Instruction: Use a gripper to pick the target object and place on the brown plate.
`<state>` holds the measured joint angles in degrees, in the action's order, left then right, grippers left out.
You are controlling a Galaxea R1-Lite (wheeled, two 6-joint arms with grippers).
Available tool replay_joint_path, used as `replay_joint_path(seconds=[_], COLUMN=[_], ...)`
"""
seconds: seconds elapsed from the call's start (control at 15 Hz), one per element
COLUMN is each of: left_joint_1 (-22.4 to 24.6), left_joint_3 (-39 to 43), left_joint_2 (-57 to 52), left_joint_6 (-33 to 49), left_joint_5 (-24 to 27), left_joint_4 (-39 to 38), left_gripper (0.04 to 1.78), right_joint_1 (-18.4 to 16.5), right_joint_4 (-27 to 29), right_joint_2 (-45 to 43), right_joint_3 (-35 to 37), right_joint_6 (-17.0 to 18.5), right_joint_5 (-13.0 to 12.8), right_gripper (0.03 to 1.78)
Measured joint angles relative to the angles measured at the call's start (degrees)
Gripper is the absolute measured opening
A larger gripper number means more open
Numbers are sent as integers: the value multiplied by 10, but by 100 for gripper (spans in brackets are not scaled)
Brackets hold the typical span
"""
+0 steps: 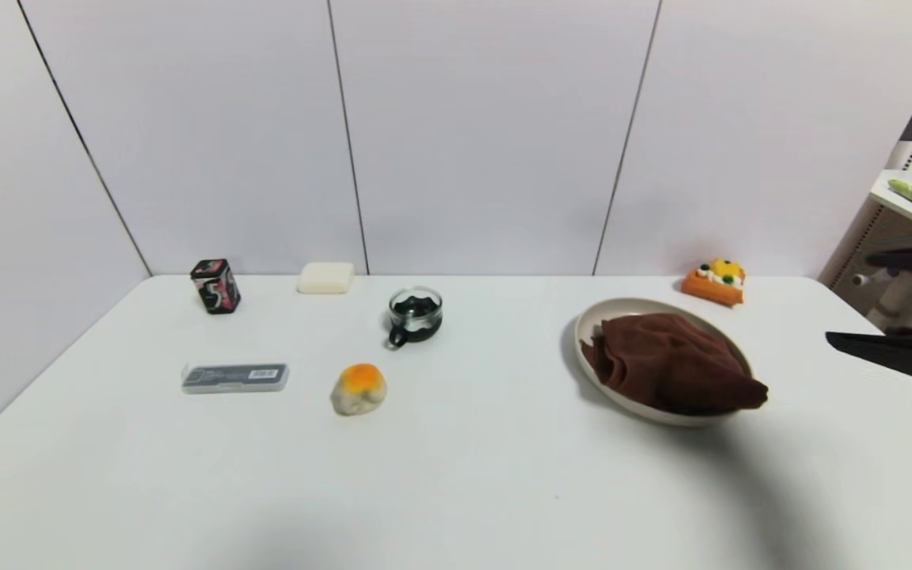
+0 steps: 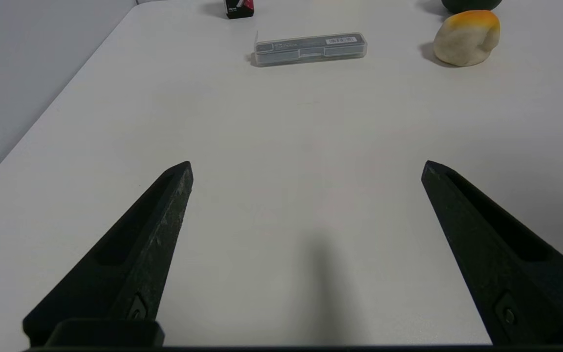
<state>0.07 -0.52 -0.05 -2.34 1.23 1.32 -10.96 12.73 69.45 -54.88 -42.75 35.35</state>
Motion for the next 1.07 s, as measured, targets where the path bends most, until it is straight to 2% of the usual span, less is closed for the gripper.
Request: replay_joint_path(seconds=[0.13, 0.2, 0.4, 0.53, 0.6, 0.73, 0.8, 0.93, 1.07], left_joint_1=[0, 0, 0, 0, 0, 0, 0, 0, 0], left_joint_3=[0, 0, 0, 0, 0, 0, 0, 0, 0], left_joint_2=[0, 0, 0, 0, 0, 0, 0, 0, 0], left_joint_6=[0, 0, 0, 0, 0, 0, 0, 0, 0], left_joint_5=[0, 0, 0, 0, 0, 0, 0, 0, 0], left_joint_4=[0, 0, 0, 0, 0, 0, 0, 0, 0], left_gripper=[169, 169, 169, 169, 169, 169, 169, 169, 169], right_joint_1=[-7, -6, 5, 12, 15, 19, 21, 25, 49], right_joint_4=[0, -1, -4, -14, -25, -56, -74, -118, -133], right_joint_2=[-91, -134, -259, -340, -377, -449, -475, -508, -524], right_joint_3=[53, 78, 157, 213, 243, 305, 333, 371, 392], right_joint_6=[81, 120, 233, 275, 286, 303, 311, 328, 334], right_joint_5=[-52, -90, -232, -319, -353, -398, -408, -417, -425], right_gripper=[160, 162, 165, 166, 167, 168, 168, 169, 169])
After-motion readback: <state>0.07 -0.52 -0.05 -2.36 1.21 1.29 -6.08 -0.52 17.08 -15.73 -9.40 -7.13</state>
